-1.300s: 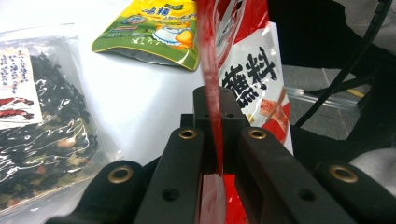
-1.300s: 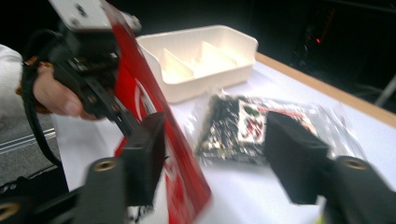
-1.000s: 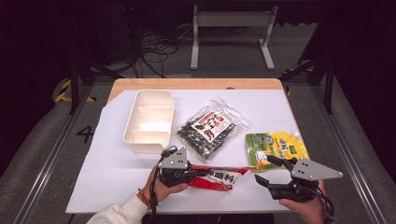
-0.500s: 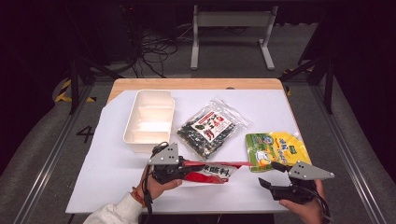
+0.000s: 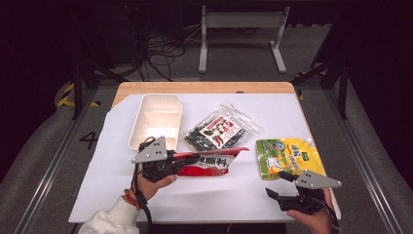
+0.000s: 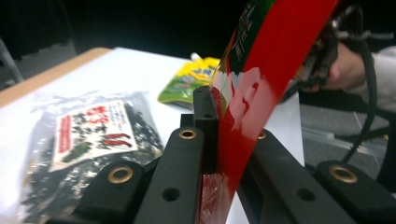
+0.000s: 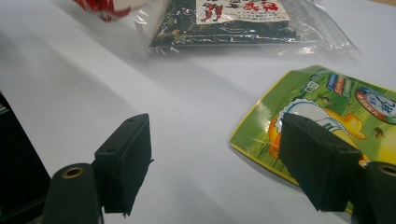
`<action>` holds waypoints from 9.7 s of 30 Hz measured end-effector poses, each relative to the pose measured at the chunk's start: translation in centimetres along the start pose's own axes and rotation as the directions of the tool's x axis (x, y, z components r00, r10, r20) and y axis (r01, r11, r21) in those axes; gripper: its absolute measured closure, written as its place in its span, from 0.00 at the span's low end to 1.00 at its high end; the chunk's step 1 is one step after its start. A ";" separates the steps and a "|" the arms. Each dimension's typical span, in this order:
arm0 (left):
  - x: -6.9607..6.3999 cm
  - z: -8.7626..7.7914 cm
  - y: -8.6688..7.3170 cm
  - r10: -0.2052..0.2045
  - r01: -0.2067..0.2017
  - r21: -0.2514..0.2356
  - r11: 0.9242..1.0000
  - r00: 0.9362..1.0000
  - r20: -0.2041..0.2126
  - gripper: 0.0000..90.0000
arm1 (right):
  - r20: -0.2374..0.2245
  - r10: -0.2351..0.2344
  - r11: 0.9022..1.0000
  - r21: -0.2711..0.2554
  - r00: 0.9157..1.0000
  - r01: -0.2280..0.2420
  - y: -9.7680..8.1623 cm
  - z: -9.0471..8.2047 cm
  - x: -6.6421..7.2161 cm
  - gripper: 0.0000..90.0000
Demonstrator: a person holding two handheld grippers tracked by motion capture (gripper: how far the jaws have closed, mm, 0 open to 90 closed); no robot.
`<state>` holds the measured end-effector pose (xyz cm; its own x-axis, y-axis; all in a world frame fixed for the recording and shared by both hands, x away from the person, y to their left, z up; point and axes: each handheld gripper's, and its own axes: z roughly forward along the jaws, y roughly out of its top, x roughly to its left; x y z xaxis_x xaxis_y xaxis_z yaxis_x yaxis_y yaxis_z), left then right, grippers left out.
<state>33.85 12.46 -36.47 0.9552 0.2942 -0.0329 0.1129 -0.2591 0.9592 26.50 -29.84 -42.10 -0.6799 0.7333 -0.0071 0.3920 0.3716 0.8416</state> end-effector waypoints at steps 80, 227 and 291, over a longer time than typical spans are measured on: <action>22.7 -3.1 -0.2 -0.106 0.143 0.084 0.986 0.933 -0.345 0.99 | 0.004 0.019 1.000 0.016 1.000 -0.019 -2.7 -0.6 2.1 0.28; -0.7 -5.6 -10.8 0.036 0.058 0.301 0.952 0.954 -0.299 0.23 | -0.036 0.376 0.904 0.230 0.926 -0.359 6.9 14.7 -2.1 0.26; 1.8 2.6 -5.6 -0.085 0.121 0.213 0.969 0.982 -0.169 0.17 | -0.185 -0.032 0.991 -0.136 0.982 0.006 4.3 8.4 -0.2 0.95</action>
<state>35.63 12.03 -42.65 0.8819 0.4667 -0.0665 0.2832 -0.4118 0.8661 33.56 -23.59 -42.98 -0.7951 0.6028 0.0665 0.2999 0.2956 0.9070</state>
